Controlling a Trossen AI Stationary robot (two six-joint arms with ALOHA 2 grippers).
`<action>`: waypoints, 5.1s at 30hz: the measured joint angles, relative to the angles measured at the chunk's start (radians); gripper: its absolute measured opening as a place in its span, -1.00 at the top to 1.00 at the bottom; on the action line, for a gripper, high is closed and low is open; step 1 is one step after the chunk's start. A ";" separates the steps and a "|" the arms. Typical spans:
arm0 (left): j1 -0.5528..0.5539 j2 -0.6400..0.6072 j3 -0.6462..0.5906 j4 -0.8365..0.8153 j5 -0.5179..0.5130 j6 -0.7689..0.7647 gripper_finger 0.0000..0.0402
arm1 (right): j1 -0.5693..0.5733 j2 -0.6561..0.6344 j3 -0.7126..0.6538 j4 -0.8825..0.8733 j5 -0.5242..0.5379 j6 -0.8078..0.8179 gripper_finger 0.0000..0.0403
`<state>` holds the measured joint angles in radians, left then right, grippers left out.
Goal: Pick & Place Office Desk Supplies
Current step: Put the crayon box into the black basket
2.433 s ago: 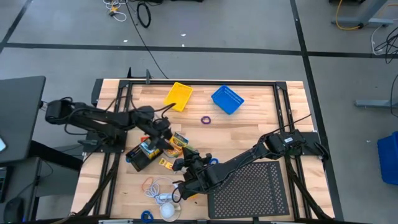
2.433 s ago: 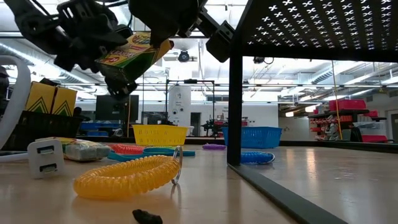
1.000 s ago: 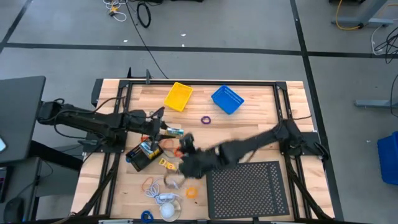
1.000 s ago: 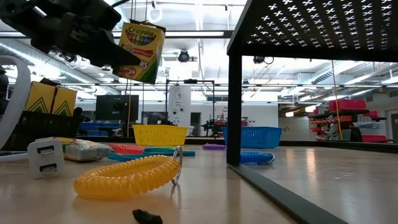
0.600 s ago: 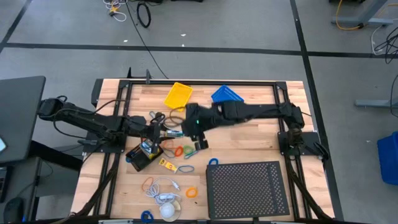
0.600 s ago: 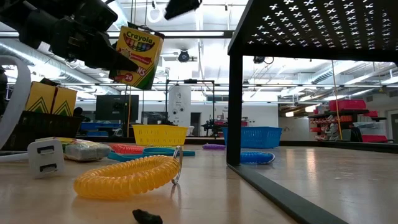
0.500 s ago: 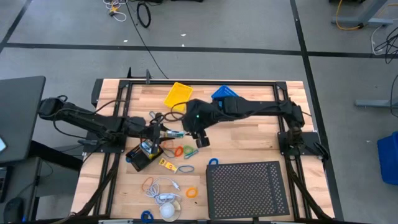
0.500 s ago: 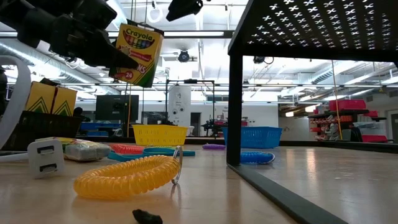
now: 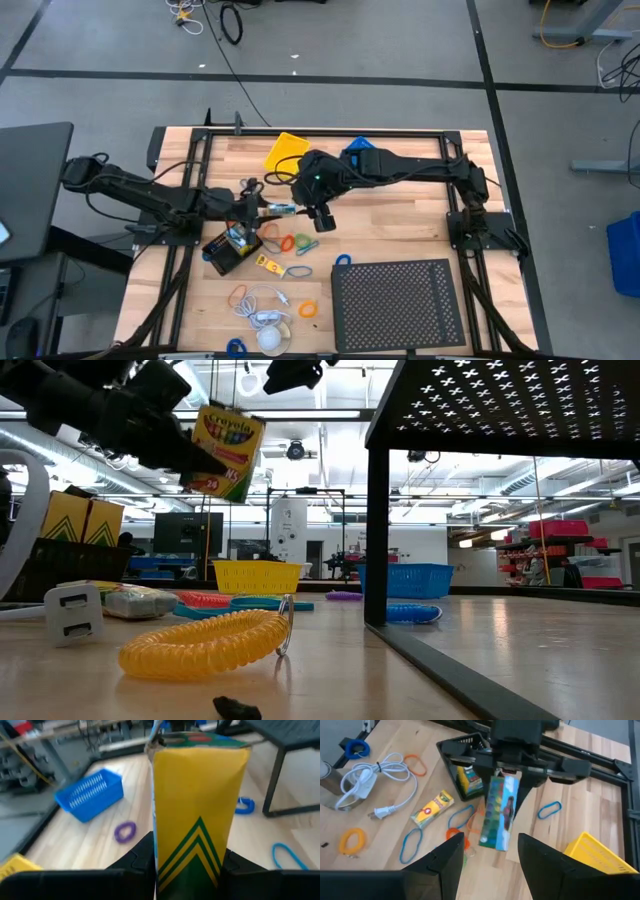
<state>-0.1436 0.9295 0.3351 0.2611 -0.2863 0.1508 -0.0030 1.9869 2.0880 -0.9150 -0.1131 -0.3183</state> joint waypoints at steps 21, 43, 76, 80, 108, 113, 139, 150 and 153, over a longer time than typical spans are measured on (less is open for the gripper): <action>-0.501 -0.572 0.000 -0.677 -0.163 -0.372 0.47 | 0.007 0.001 0.000 -0.002 -0.079 -0.024 0.04; -0.876 -0.590 0.000 -0.602 -0.575 -0.407 0.47 | 0.114 0.124 0.000 0.492 -0.131 0.075 0.03; -1.218 -0.406 0.000 -0.519 -1.082 -0.466 0.47 | 0.078 0.345 -0.002 1.022 -0.208 0.249 0.03; -1.198 -0.406 0.000 -0.518 -1.080 -0.476 0.47 | 0.080 0.351 -0.002 1.028 -0.204 0.234 0.03; -1.199 -0.228 0.000 -0.881 -0.869 -1.195 0.47 | 0.085 0.316 -0.001 0.648 -0.297 0.145 0.03; -1.199 -0.187 0.002 -0.882 -0.831 -1.255 0.47 | 0.079 0.270 -0.002 0.543 -0.277 0.121 0.03; -1.228 -0.166 0.049 -0.829 -0.827 -1.137 0.47 | 0.141 0.240 -0.002 0.324 -0.162 0.013 0.03; -1.212 -0.163 0.169 -0.818 -0.750 -0.972 0.47 | 0.141 0.187 -0.001 0.289 -0.151 0.014 0.03; -1.212 -0.163 0.179 -0.827 -0.687 -0.981 0.47 | 0.142 0.179 -0.002 0.251 -0.151 0.014 0.03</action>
<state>-1.3552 0.7662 0.5140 -0.5662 -0.9736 -0.8304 0.1387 2.1659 2.0865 -0.6642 -0.2638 -0.3042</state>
